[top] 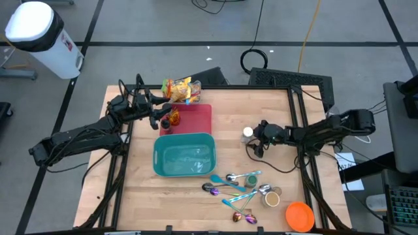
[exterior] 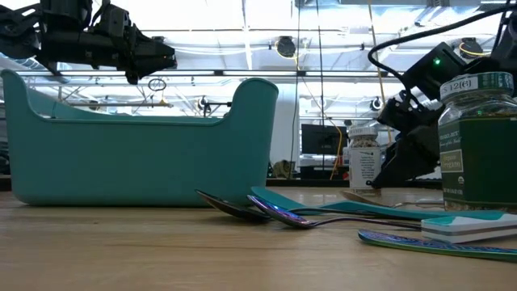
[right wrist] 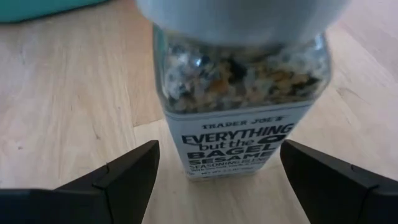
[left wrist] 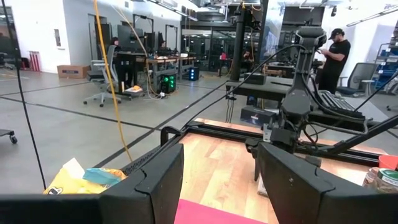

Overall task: Pick & Place Food Item
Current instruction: Put the white seasoning bottle into the red bin

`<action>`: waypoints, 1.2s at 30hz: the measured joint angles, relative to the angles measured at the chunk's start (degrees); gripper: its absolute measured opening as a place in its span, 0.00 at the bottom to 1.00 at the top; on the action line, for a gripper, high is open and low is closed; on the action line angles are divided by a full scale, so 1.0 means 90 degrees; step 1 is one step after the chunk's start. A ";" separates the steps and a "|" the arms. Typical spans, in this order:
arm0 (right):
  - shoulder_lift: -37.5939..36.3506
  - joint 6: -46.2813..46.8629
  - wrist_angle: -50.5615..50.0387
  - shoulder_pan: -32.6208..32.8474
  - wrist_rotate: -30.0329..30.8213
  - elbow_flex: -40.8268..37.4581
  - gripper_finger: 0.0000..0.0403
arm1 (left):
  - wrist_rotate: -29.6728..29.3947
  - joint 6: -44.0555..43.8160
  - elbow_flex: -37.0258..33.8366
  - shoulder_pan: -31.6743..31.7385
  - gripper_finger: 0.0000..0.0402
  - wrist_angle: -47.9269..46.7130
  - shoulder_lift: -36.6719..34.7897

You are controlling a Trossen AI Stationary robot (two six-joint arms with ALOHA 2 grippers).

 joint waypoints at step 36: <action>0.0574 -0.0535 0.0851 -0.0002 0.0015 0.0000 0.47 | 0.0000 0.0000 0.0000 -0.0002 0.53 -0.0002 0.0000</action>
